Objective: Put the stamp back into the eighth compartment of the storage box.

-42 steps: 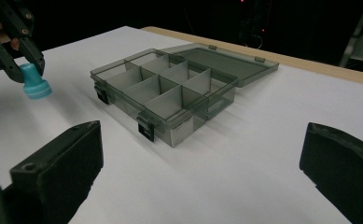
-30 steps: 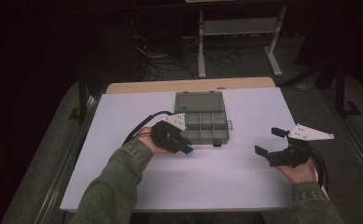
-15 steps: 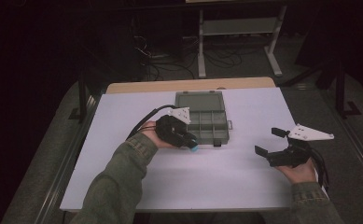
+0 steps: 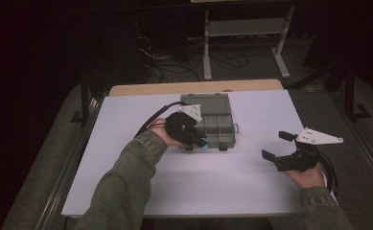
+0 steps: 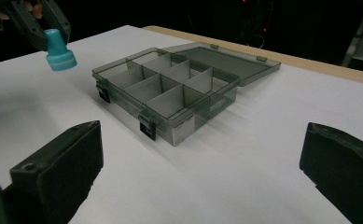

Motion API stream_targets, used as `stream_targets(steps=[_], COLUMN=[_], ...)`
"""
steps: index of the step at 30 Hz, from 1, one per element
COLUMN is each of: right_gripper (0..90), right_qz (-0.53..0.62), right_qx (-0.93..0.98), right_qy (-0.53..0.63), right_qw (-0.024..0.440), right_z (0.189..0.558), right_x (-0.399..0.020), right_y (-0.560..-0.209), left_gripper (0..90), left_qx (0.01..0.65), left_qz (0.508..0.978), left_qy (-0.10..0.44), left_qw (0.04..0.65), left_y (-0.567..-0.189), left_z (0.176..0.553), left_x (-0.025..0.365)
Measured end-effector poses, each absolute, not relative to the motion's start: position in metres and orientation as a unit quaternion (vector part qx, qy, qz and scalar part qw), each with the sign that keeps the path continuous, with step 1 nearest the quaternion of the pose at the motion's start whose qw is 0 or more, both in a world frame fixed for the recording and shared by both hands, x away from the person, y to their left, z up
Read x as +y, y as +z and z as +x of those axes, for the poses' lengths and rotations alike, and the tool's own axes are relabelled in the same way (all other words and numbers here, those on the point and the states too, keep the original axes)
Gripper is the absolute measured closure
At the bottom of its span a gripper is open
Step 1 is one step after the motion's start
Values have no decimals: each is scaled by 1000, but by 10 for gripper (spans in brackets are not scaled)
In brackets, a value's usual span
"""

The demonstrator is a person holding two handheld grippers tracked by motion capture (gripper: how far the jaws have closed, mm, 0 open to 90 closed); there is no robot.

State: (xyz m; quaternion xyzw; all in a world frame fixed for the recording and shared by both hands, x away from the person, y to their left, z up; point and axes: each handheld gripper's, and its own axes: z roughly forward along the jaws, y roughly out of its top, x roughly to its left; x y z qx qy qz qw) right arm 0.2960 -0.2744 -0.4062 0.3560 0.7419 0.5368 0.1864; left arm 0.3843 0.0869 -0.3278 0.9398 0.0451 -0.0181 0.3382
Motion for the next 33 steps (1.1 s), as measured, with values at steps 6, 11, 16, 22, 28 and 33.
stream_targets(steps=[6, 11, 16, 22, 28, 33], right_gripper=[0, 0, 0, 0, 0, 0], right_qz=[357, 358, 357, 358, 357, 358], right_qx=[742, 741, 740, 740, 742, 740], right_qy=[537, 538, 539, 539, 536, 538], right_qw=[184, 184, 184, 185, 185, 185], right_z=[296, 296, 296, 295, 295, 295], right_x=[-275, -275, -276, -276, -275, -276], right_y=[-406, -406, -406, -406, -407, -406], left_gripper=[720, 720, 720, 720, 720, 720], left_qx=[38, 39, 48, 55, 63, 60], left_qz=[940, 938, 935, 932, 930, 928], left_qy=[-18, -18, -20, -15, -14, -9], left_qw=[339, 344, 351, 358, 362, 366], left_y=[-325, -323, -327, -333, -337, -335], left_z=[391, 397, 404, 412, 419, 421], left_x=[77, 73, 73, 72, 69, 64])
